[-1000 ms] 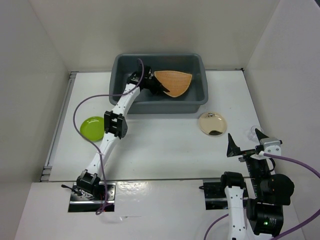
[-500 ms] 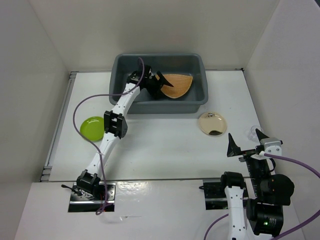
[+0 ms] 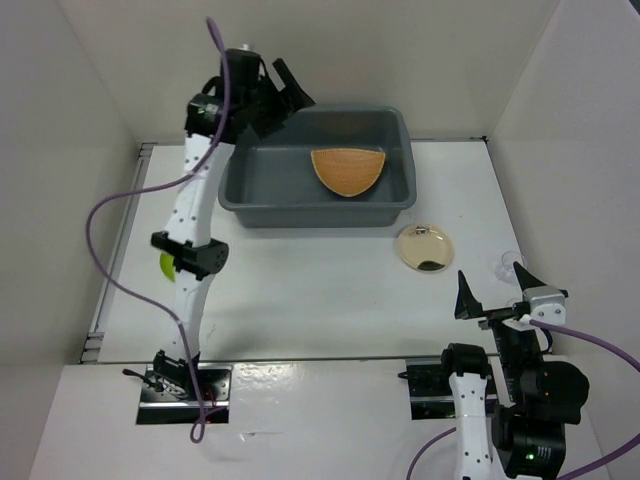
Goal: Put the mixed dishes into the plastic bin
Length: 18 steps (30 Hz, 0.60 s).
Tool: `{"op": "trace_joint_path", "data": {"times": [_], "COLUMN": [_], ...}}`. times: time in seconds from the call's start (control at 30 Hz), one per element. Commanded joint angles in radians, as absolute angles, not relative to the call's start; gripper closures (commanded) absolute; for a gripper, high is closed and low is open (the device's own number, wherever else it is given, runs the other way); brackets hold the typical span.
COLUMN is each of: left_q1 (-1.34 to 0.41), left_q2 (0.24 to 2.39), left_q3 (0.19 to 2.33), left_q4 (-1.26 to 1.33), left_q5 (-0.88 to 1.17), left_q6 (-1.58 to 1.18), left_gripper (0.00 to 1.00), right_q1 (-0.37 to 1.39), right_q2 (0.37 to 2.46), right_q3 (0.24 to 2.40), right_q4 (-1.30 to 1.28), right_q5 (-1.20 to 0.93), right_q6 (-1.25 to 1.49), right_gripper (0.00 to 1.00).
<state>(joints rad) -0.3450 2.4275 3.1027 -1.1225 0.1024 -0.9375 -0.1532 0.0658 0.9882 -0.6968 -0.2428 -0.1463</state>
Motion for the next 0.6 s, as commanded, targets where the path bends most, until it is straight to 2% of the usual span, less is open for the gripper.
{"op": "trace_joint_path", "data": {"times": [0.0, 0.03, 0.07, 0.13, 0.17, 0.2, 0.27, 0.3, 0.43, 0.57], "left_q1": [-0.367, -0.367, -0.367, -0.341, -0.262, -0.199, -0.073, 0.019, 0.144, 0.27], "left_q2": [2.173, 2.101, 2.029, 1.712, 1.574, 1.307, 1.096, 1.003, 1.022, 0.925], "left_q3": [2.985, 2.715, 2.577, 2.211, 1.781, 1.574, 1.18, 1.133, 1.042, 0.85], "left_q4": [-1.301, -1.301, -1.214, -1.015, -0.757, -0.639, -0.461, -0.46, -0.566, -0.485], "left_q5": [-0.176, -0.21, -0.25, -0.296, -0.266, -0.167, -0.102, -0.065, -0.041, 0.032], "left_q6": [-0.819, -0.874, -0.874, -0.874, -0.917, -0.949, -1.001, -0.987, -0.928, -0.991], "left_gripper": [0.0, 0.0, 0.0, 0.0, 0.0, 0.0, 0.0, 0.0, 0.0, 0.0], "right_q1": [-0.16, -0.16, -0.16, -0.16, -0.16, -0.16, -0.16, -0.16, -0.16, -0.16], "right_q2": [0.052, 0.042, 0.032, 0.023, 0.023, 0.023, 0.014, 0.014, 0.014, 0.014], "right_q3": [0.985, 0.985, 0.985, 0.985, 0.985, 0.985, 0.985, 0.985, 0.985, 0.985], "right_q4": [-0.66, -0.66, -0.66, -0.66, -0.66, -0.66, -0.66, -0.66, -0.66, -0.66], "right_q5": [-0.23, -0.23, -0.23, -0.23, -0.23, -0.23, -0.23, -0.23, -0.23, -0.23], "right_q6": [-0.132, -0.132, -0.132, -0.132, -0.132, -0.132, -0.132, -0.132, -0.132, -0.132], "right_gripper": [0.02, 0.02, 0.02, 0.02, 0.02, 0.02, 0.02, 0.02, 0.02, 0.02]}}
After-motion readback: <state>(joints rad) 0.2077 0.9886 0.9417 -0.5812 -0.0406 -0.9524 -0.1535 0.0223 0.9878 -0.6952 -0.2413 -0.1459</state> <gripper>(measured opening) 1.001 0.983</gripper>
